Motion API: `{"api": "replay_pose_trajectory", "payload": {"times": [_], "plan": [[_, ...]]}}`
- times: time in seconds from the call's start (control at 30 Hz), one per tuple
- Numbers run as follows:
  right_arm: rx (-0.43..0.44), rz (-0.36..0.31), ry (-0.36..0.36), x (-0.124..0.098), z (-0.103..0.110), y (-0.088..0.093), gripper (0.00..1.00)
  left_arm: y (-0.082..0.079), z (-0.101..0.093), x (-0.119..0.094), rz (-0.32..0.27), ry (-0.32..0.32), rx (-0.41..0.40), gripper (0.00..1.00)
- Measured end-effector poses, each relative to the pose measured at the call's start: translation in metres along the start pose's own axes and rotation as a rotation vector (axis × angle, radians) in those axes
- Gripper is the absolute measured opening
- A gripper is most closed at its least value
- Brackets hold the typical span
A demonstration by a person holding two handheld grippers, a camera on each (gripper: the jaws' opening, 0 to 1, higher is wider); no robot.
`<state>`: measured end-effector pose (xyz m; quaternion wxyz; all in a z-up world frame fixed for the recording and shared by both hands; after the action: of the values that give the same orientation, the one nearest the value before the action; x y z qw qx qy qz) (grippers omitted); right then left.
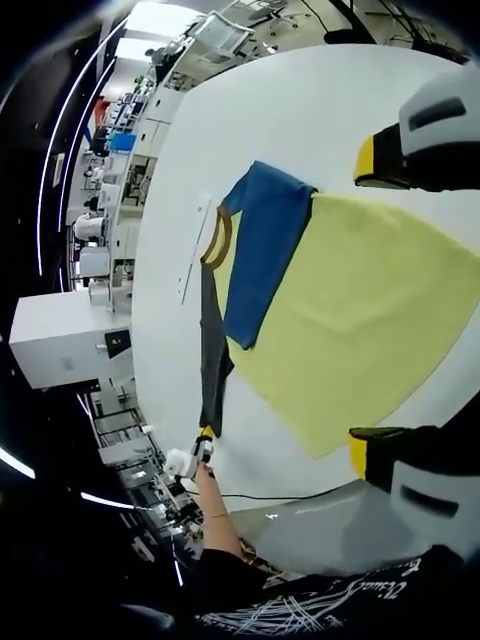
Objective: Fold the garment on the visible template until the final outline fits inside the template.
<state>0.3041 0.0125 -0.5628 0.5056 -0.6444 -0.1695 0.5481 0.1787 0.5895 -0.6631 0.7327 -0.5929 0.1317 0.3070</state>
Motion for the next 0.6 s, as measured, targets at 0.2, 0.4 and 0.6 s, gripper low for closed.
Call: {"api": "replay_pose_trajectory", "payload": {"times": [0.2,0.4,0.6], "plan": [[0.000,0.000,0.004,0.000,-0.001,0.000,0.99,0.000,0.007,-0.003,0.022,-0.049,-0.065,0.07],[0.002,-0.014,-0.003,0.001,0.000,-0.001,0.99,-0.004,0.006,-0.013,0.011,-0.059,-0.082,0.19],[-0.003,-0.014,-0.006,0.001,0.002,0.001,0.99,-0.008,0.000,-0.025,-0.018,-0.064,-0.205,0.22]]}}
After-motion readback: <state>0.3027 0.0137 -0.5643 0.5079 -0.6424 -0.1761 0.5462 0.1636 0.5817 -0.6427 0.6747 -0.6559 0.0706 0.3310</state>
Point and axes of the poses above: the point that each gripper's makers call its tool centre point, and the gripper's own axes: x roughly forward along the fingers, z roughly to its left, y roughly out of its underside, the point moved 7 cm from there along -x, roughly backward along the fingers, and after that the axes turned 13 degrees about -z, right-handed, at the moved point
